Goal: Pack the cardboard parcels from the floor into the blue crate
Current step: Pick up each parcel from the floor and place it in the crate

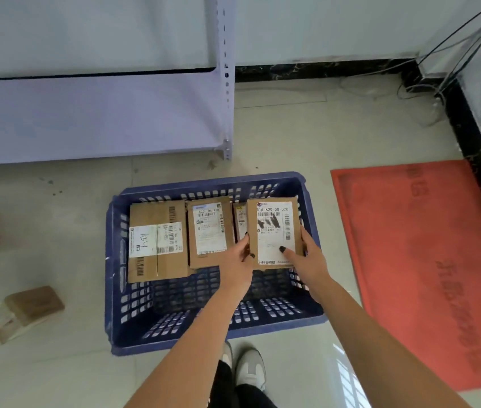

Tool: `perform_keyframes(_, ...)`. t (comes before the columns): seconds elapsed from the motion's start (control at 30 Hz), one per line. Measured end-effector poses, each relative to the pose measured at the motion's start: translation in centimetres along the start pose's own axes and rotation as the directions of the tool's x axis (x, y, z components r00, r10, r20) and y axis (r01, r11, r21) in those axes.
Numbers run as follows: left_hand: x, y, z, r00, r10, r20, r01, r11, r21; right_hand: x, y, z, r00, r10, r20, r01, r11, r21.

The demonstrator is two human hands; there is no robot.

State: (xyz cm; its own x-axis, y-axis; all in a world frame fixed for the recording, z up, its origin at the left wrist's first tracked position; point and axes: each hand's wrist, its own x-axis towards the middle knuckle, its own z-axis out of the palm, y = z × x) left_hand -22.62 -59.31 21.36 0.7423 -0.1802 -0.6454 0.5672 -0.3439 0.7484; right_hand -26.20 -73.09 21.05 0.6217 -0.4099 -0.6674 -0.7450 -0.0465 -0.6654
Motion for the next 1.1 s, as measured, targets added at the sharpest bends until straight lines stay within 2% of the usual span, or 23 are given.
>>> perform_keyframes(0.13,3.3,-1.6,0.6,1.0,0.01,0.01,-0.011,0.982,0.188,3.6,1.9,1.4,0.999,0.032,0.001,-0.032,0.999,0.021)
perform_keyframes(0.4,8.6,-4.2,1.1,0.996,-0.087,-0.003,0.084,0.951,0.299,9.6,4.9,4.6,1.0,0.01,0.014,-0.01,1.0,0.011)
perform_keyframes(0.6,9.7,-4.4,2.8,0.997,0.054,-0.062,-0.027,0.929,0.37,11.7,5.0,6.4,0.999,-0.021,-0.046,0.02,1.0,-0.023)
perform_keyframes(0.7,9.4,-4.8,3.6,0.992,0.077,-0.096,-0.032,0.914,0.404,11.5,4.8,6.7,0.998,-0.01,-0.057,0.006,0.997,-0.076)
perform_keyframes(0.9,8.4,-4.2,3.3,0.985,0.078,-0.151,-0.034,0.962,0.272,10.7,3.5,6.2,1.0,0.023,-0.017,-0.025,0.997,-0.078)
perform_keyframes(1.1,6.4,-2.3,0.6,0.971,-0.125,-0.204,0.128,0.992,0.004,7.5,1.3,4.1,0.999,0.02,-0.04,-0.026,0.989,-0.142)
